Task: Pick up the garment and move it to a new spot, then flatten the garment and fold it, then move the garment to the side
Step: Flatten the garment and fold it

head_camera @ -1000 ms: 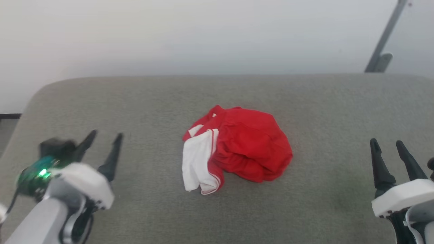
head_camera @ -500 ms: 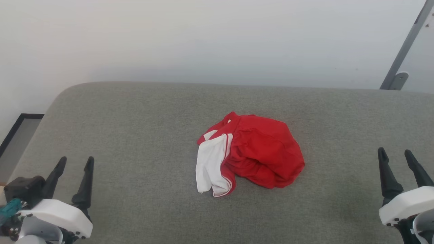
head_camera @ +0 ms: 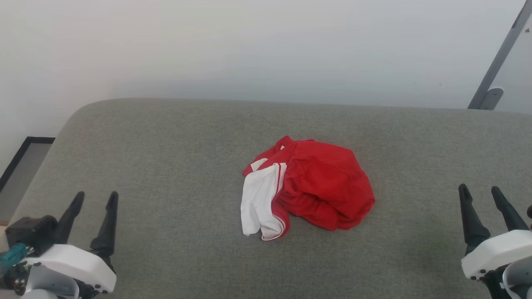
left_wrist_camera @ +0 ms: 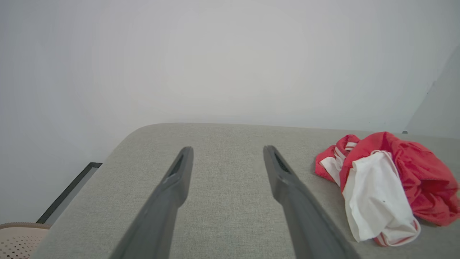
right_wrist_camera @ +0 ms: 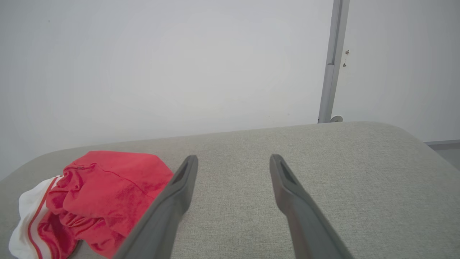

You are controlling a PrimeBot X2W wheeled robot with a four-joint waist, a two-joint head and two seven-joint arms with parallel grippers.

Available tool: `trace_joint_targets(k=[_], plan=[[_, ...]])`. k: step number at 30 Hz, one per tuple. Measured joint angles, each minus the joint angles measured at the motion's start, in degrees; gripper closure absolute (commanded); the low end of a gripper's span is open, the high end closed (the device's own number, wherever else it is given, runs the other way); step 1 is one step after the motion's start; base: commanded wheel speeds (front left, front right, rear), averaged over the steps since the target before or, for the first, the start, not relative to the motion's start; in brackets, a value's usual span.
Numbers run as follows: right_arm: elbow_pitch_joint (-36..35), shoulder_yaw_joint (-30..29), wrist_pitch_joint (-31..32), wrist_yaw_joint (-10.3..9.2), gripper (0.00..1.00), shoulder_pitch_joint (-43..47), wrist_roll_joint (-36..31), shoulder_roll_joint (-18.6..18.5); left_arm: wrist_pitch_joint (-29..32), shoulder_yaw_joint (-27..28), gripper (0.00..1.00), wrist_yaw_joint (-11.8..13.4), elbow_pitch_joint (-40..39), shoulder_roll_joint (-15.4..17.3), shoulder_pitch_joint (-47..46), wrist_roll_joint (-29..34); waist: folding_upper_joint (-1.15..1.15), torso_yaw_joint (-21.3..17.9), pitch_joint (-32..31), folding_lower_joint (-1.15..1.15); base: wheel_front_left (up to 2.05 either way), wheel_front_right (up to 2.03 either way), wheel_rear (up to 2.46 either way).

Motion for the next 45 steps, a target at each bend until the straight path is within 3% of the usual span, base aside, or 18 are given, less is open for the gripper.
trace_joint_targets(k=[16, 28, 39, 45], plan=[[0.5, 2.8, -0.4, 0.0, 0.0, -2.9, 1.0, 0.3, 11.9, -3.0, 0.0, -3.6, -3.8, 1.3, -8.2, -3.9, 0.0, -4.6, 3.5, 0.0, 0.0, 0.0, 0.0], [3.8, 5.0, -3.7, 0.0, 0.0, -7.2, 2.6, 0.2, 29.0, -10.1, 0.0, -7.1, -0.6, 0.1, -22.4, -6.0, 0.0, -10.6, 9.7, 0.0, 0.0, 0.0, 0.0], [6.3, 5.9, -5.9, 0.0, 0.0, -9.1, 3.5, -0.1, 44.3, -15.8, 0.0, -6.5, 4.1, -1.3, -29.8, -7.0, 0.0, -12.7, 12.4, 0.0, 0.0, 0.0, 0.0], [7.0, 6.2, -6.3, 0.0, 0.0, -10.1, 3.7, -0.3, 49.2, -18.0, 0.0, -5.5, 6.6, -2.3, -31.4, -7.1, 0.0, -12.8, 13.3, 0.0, 0.0, 0.0, 0.0]])
